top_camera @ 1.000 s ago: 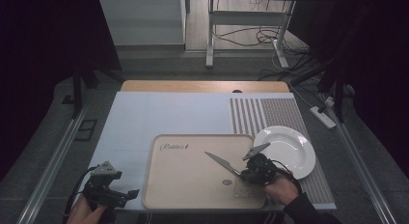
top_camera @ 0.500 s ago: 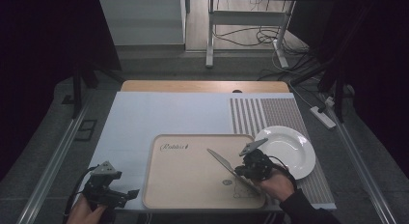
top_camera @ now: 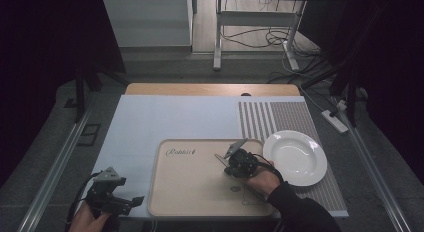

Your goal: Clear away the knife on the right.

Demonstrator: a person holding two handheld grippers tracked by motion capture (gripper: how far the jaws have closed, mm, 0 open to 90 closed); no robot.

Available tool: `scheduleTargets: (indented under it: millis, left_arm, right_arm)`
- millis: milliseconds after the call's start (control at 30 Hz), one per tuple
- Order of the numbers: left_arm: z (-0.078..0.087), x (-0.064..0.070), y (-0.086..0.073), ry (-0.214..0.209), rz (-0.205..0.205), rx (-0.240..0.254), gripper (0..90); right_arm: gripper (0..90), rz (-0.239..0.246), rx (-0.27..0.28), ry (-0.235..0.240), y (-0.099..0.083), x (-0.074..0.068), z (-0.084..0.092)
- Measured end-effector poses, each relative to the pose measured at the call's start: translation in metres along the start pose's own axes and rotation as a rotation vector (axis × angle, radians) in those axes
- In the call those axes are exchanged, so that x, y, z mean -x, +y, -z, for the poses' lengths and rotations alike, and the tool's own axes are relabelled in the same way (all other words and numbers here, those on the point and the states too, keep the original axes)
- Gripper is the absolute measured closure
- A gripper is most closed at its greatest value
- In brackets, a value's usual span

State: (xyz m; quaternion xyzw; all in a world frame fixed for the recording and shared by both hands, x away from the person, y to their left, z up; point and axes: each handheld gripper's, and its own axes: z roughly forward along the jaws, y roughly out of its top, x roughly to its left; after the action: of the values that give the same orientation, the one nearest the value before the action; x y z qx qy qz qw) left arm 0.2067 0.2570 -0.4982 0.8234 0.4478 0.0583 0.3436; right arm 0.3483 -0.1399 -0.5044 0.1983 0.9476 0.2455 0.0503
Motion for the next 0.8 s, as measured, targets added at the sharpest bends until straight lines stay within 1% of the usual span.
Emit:
scheduleTargets:
  millis: [33, 100, 133, 167, 300, 333, 367, 433, 500, 600, 800]
  left_arm:
    - [0.0, 0.0, 0.0, 0.0, 0.0, -0.001, 2.4]
    - [0.0, 0.0, 0.0, 0.0, -0.001, -0.001, 2.4]
    - [0.0, 0.0, 0.0, 0.001, -0.001, 0.0, 2.4]
    - [0.0, 0.0, 0.0, 0.001, -0.001, 0.0, 2.4]
    - [0.0, 0.0, 0.0, 0.002, 0.0, -0.001, 2.4]
    - [0.0, 0.0, 0.0, 0.001, 0.0, 0.0, 2.4]
    - [0.0, 0.0, 0.0, 0.002, 0.0, -0.001, 2.4]
    - [0.0, 0.0, 0.0, 0.002, -0.001, -0.001, 2.4]
    - [0.0, 0.0, 0.0, 0.002, -0.001, -0.001, 2.4]
    - [0.0, 0.001, 0.0, 0.003, -0.002, -0.001, 2.4]
    - [0.0, 0.001, 0.0, 0.004, -0.001, -0.002, 2.4]
  right_arm:
    - [90.0, -0.005, -0.009, -0.015, -0.002, 0.003, 0.002]
    - [90.0, -0.009, -0.008, -0.021, -0.004, 0.005, 0.003]
    - [90.0, -0.028, -0.008, -0.03, -0.008, 0.009, 0.006]
    - [90.0, -0.028, -0.008, -0.03, -0.008, 0.009, 0.006]
    - [90.0, -0.069, -0.003, -0.041, -0.018, 0.017, 0.012]
    - [90.0, -0.09, 0.005, -0.049, -0.025, 0.021, 0.016]
    - [90.0, -0.09, 0.005, -0.049, -0.025, 0.021, 0.016]
    - [90.0, -0.107, 0.005, -0.053, -0.03, 0.025, 0.019]
    - [90.0, -0.126, 0.004, -0.055, -0.034, 0.026, 0.022]
    - [90.0, -0.142, 0.001, -0.055, -0.042, 0.025, 0.027]
    - [90.0, -0.155, -0.006, -0.056, -0.052, 0.024, 0.034]
